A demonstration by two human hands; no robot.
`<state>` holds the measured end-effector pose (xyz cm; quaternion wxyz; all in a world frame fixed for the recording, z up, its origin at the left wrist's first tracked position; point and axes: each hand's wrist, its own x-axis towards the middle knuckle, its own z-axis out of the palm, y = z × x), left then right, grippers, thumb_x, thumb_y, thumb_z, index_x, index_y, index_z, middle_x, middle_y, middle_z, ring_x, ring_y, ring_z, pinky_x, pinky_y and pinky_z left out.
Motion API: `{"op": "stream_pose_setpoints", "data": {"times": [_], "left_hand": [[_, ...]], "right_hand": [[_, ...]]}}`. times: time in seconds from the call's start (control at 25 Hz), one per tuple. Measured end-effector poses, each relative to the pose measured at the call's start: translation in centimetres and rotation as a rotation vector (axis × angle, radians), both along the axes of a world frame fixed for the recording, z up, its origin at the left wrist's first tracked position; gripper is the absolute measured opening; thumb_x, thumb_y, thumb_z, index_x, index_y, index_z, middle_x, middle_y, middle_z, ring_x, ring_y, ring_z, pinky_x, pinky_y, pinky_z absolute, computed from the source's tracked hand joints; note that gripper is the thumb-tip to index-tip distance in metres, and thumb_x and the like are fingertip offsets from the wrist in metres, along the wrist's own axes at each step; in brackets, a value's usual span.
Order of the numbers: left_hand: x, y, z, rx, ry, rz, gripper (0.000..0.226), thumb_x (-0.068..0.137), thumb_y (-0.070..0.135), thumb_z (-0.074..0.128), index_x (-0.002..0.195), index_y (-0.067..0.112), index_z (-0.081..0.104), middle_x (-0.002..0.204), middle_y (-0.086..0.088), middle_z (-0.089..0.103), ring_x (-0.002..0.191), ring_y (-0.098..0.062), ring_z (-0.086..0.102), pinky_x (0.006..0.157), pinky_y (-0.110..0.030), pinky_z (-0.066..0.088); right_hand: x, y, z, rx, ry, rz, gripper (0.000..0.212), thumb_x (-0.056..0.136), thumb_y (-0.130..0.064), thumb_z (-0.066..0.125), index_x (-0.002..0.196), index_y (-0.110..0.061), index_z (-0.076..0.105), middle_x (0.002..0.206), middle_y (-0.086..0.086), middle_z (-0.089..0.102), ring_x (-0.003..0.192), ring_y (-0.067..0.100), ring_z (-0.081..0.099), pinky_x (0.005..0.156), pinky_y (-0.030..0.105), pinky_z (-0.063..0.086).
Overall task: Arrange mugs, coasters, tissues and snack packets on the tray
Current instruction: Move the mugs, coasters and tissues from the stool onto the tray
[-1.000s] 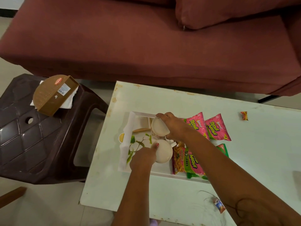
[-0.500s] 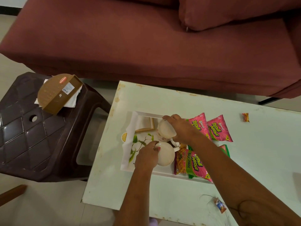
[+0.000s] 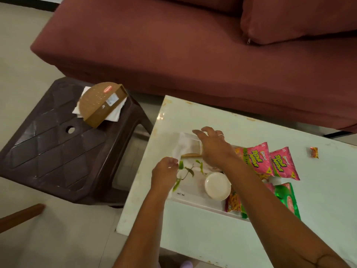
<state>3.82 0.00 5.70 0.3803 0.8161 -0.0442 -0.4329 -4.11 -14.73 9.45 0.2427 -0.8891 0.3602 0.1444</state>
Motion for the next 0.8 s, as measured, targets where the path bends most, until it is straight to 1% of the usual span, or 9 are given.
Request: {"op": "stream_pose_setpoints", "data": {"times": [0.12,0.24,0.32,0.36,0.44,0.48,0.6,0.72,0.8], "left_hand": [[4.3,2.5,1.1,-0.075,0.044,0.157,0.01,0.092,0.019,0.053,0.092,0.025,0.062,0.101,0.001,0.064,0.102,-0.025,0.061,0.091,-0.04,0.052],[9.6,5.1,2.4,-0.132,-0.085,0.319,0.009,0.092,0.019,0.055,0.091,0.024,0.062,0.094,-0.002,0.064,0.1,-0.027,0.063,0.086,-0.04,0.054],[13.1,6.2,3.3,-0.184,-0.138,0.495,0.01,0.092,0.017,0.055,0.097,0.024,0.06,0.101,-0.006,0.063,0.095,-0.024,0.062,0.087,-0.044,0.054],[14.9,6.5,3.8,-0.223,-0.13,0.601,0.011,0.092,0.018,0.055,0.1,0.025,0.057,0.105,-0.006,0.062,0.09,-0.02,0.06,0.081,-0.041,0.055],[18.3,6.7,4.6,-0.288,-0.056,0.767,0.018,0.093,0.02,0.055,0.11,0.024,0.053,0.11,-0.003,0.057,0.09,-0.016,0.055,0.071,-0.035,0.052],[19.8,6.6,4.9,-0.301,-0.001,0.805,0.025,0.093,0.023,0.055,0.118,0.023,0.051,0.113,-0.001,0.054,0.094,-0.016,0.052,0.073,-0.035,0.049],[22.8,5.7,5.0,-0.282,0.131,0.767,0.032,0.095,0.029,0.051,0.125,0.019,0.05,0.117,-0.002,0.05,0.103,-0.018,0.046,0.087,-0.039,0.046],[23.9,4.9,4.8,-0.292,0.205,0.625,0.031,0.095,0.032,0.051,0.121,0.016,0.055,0.117,-0.002,0.055,0.107,-0.018,0.05,0.093,-0.04,0.047],[23.9,4.7,4.4,-0.333,0.215,0.548,0.021,0.094,0.028,0.053,0.113,0.019,0.058,0.115,-0.001,0.059,0.102,-0.015,0.055,0.092,-0.038,0.048]], "right_hand": [[5.0,3.2,0.7,0.094,-0.137,-0.009,0.071,0.081,0.001,0.05,0.143,-0.029,0.031,0.15,0.0,0.027,0.134,0.03,0.026,0.099,0.04,0.042],[10.3,5.7,1.3,0.194,-0.249,-0.044,0.061,0.085,-0.004,0.051,0.14,-0.026,0.037,0.147,0.003,0.032,0.132,0.028,0.034,0.102,0.038,0.039],[13.8,6.4,1.7,0.243,-0.327,-0.098,0.057,0.086,-0.007,0.053,0.139,-0.022,0.039,0.144,0.008,0.037,0.129,0.029,0.04,0.106,0.038,0.038],[15.9,6.6,1.9,0.257,-0.365,-0.121,0.057,0.086,-0.01,0.054,0.139,-0.021,0.04,0.142,0.01,0.039,0.128,0.029,0.042,0.107,0.038,0.038],[19.7,6.9,2.2,0.279,-0.414,-0.158,0.057,0.085,-0.014,0.054,0.14,-0.021,0.039,0.14,0.012,0.041,0.126,0.03,0.045,0.106,0.036,0.038],[21.5,7.1,2.2,0.292,-0.427,-0.171,0.059,0.085,-0.015,0.054,0.141,-0.023,0.037,0.14,0.012,0.04,0.125,0.03,0.046,0.103,0.034,0.038],[25.5,7.6,1.5,0.316,-0.419,-0.191,0.06,0.089,-0.023,0.053,0.144,-0.028,0.03,0.142,0.011,0.039,0.125,0.029,0.045,0.097,0.031,0.037],[27.6,8.6,0.3,0.361,-0.387,-0.189,0.056,0.092,-0.029,0.05,0.145,-0.029,0.03,0.149,0.011,0.034,0.133,0.03,0.038,0.108,0.041,0.035],[28.0,9.5,-0.3,0.419,-0.42,-0.203,0.055,0.094,-0.027,0.047,0.146,-0.027,0.028,0.15,0.011,0.034,0.134,0.029,0.038,0.11,0.042,0.036]]}}
